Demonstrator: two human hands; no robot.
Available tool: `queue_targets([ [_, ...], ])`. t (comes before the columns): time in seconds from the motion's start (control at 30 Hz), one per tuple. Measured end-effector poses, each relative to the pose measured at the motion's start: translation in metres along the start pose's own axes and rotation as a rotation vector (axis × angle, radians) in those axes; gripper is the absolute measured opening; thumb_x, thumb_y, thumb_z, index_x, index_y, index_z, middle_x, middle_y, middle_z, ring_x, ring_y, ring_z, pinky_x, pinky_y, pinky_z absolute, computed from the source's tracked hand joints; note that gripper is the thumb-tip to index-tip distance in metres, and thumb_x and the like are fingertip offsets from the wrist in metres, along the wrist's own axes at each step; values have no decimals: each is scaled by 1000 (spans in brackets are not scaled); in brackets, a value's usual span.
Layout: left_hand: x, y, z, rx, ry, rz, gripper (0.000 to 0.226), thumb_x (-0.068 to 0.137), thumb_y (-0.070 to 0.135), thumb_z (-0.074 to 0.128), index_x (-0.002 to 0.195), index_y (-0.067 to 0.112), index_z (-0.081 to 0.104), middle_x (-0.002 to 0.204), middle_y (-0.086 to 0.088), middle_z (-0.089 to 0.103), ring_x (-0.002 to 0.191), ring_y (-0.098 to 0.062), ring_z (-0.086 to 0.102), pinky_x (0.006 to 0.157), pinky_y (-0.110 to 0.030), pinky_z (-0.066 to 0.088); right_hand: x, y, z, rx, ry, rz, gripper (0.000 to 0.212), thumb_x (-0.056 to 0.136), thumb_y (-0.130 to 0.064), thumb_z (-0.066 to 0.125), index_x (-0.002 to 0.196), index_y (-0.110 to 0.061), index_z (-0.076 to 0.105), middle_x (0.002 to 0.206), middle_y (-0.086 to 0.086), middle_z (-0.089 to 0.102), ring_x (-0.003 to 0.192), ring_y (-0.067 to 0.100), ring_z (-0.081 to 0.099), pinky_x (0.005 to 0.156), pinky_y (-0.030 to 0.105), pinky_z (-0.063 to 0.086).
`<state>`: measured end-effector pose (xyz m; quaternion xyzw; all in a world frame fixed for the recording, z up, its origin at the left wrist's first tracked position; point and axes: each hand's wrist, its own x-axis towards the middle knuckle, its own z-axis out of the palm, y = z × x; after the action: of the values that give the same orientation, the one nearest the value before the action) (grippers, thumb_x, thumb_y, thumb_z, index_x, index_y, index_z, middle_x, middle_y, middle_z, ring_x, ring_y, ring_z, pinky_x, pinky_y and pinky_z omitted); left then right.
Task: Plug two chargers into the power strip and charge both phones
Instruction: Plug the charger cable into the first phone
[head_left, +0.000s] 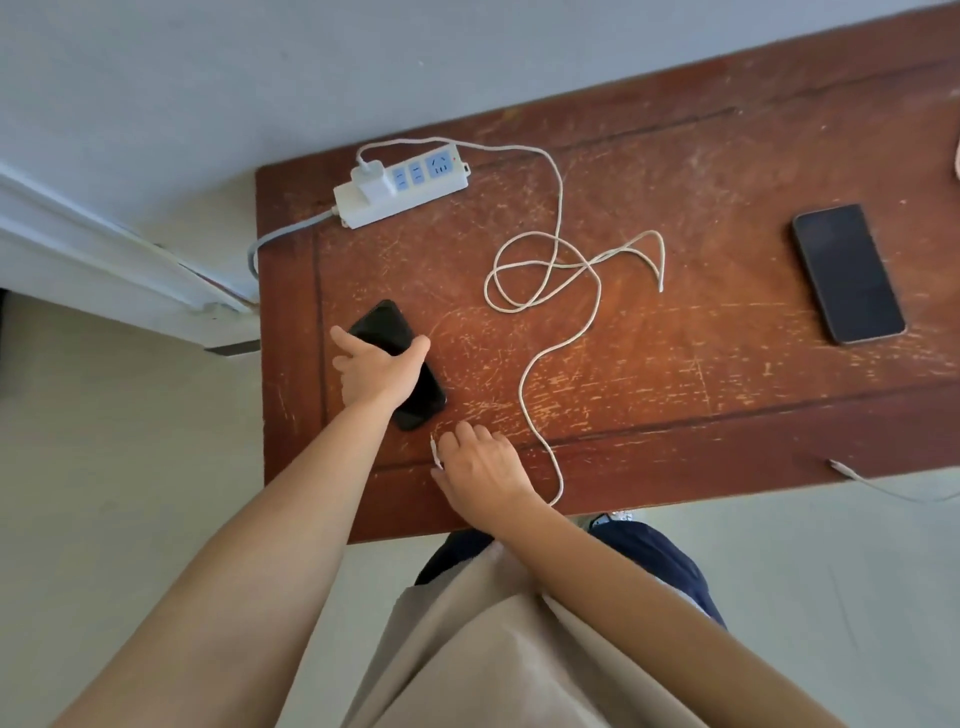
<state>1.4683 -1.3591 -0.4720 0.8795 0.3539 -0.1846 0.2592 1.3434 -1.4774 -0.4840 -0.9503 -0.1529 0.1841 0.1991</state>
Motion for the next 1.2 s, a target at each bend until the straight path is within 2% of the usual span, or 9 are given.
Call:
queue_targets([
  [0.17,-5,-25,-45,-649,-287,-245,96,69,57,70,147,16,34,139,-15,52,118,-33,57,95,-47,52,14,-2,-12,31,39,117,23,103,-28,45,112,-9,56,109,11,63,98,30,63,78,41,52],
  [0.27,-18,-32,-75,-1143,-464,-283,70,61,50,79,119,15,60,103,-10,63,86,-27,70,67,-43,62,26,6,-37,241,93,238,20,104,-30,45,107,-12,53,100,8,67,86,28,66,67,38,49],
  [0.43,-41,-15,-97,-1624,-651,-222,63,60,36,89,107,6,60,87,-13,61,85,-33,66,86,-63,57,30,23,-94,539,256,249,12,105,-31,47,105,-19,49,73,-2,64,61,18,61,55,35,47],
  [0.6,-69,21,-106,-1626,-749,45,51,69,35,91,111,11,75,101,-12,70,82,-22,72,60,-32,62,18,39,-148,819,441,288,6,103,-32,51,99,-30,54,78,-3,72,68,10,68,59,22,52],
  [0.7,-78,38,-103,-1544,-726,217,58,89,57,66,134,21,65,126,-11,68,98,-22,71,73,-34,60,1,41,-170,1024,531,302,5,103,-32,53,99,-30,56,76,-5,72,65,3,67,55,11,49],
  [0.8,-81,48,-100,-1598,-774,192,69,89,70,52,133,19,67,136,-10,67,109,-24,72,82,-36,59,-13,41,-181,1247,539,315,13,103,-33,54,102,-21,59,64,-8,67,58,5,63,52,16,52],
  [0.93,-88,56,-96,-1817,-896,175,76,85,69,61,134,12,65,137,-13,66,119,-29,67,92,-44,56,-26,41,-189,1426,539,299,23,103,-37,51,95,-17,59,59,-7,55,57,10,57,53,18,51],
  [1.07,-94,62,-102,-1934,-1066,235,84,80,74,64,138,13,61,150,-20,52,139,-42,48,115,-63,35,-30,36,-193,1470,531,249,25,104,-39,50,90,-25,65,60,-6,48,56,10,52,54,18,49],
  [1.2,-99,71,-106,-1964,-943,158,88,86,82,41,143,15,53,143,-26,57,129,-47,56,103,-65,46,-31,28,-195,1494,521,211,29,104,-37,49,90,-32,74,60,-5,47,57,10,52,59,23,49],
])
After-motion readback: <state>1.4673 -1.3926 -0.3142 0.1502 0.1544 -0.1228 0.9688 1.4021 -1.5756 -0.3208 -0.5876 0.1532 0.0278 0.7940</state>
